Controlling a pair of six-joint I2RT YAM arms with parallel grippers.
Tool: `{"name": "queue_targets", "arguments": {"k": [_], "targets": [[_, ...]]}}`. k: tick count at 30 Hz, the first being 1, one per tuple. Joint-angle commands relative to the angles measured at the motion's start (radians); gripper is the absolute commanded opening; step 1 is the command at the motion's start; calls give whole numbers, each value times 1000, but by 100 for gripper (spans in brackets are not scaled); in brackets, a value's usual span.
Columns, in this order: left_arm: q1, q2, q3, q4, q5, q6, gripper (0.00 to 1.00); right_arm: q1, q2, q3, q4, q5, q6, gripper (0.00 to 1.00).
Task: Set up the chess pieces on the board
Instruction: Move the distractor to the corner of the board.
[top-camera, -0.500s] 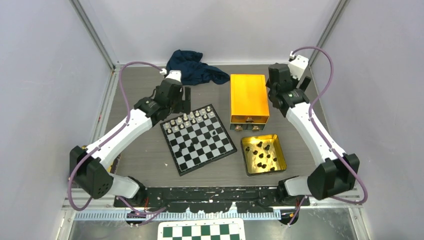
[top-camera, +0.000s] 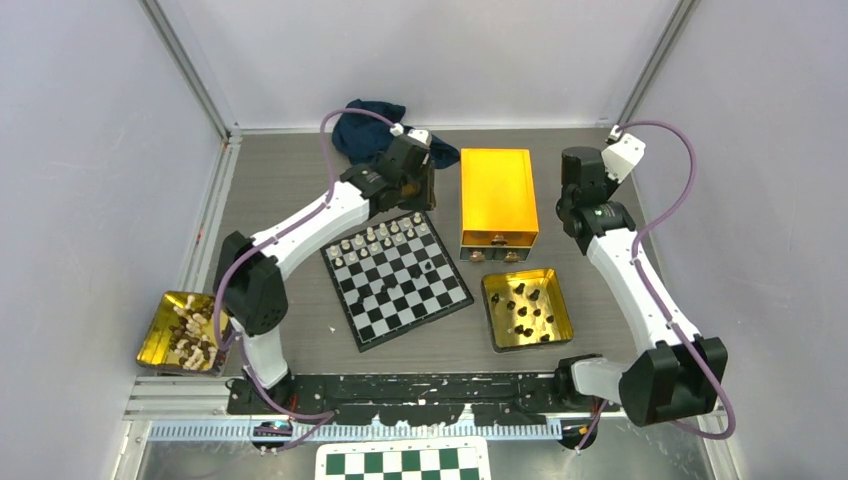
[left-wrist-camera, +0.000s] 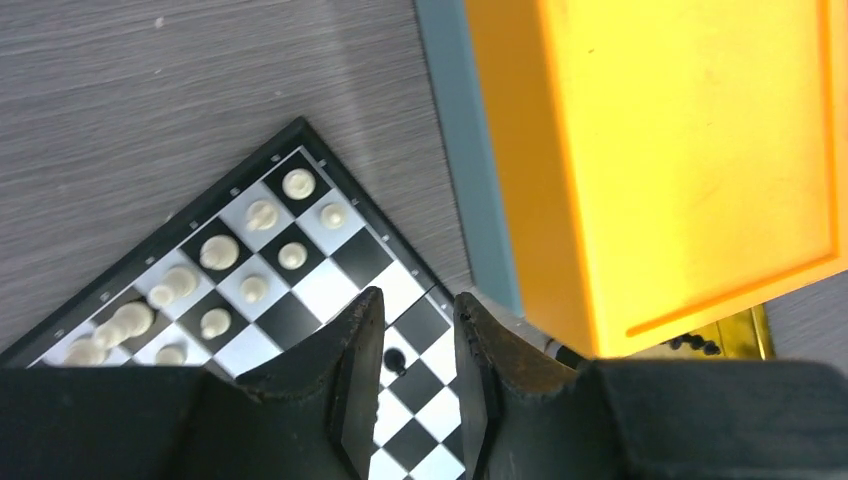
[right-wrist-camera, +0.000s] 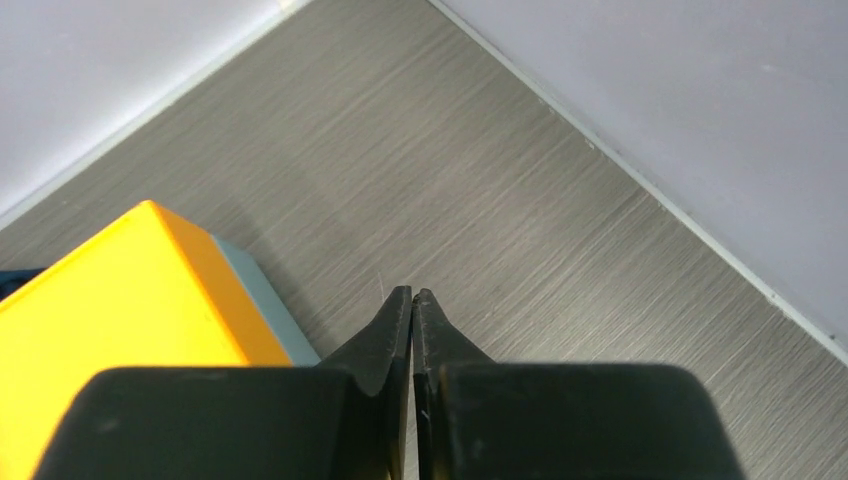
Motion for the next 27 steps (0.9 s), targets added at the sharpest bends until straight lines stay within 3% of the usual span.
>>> {"name": "queue_targets", "arguments": {"k": [1,11,19,27], "targets": [[-10,60,112,15,63,-39,33,-60,23,-14,41,-85,97,6],[-21,240,232,-3,118,-75,25,-125,148,-55,134,-332,204,0],[-31,369,382,-51,159,-75,25,-127,294,-38,191,-461,288,0],[-31,426,412,-25,223,-104,25,-127,399,-38,258,-566,373,0]]}}
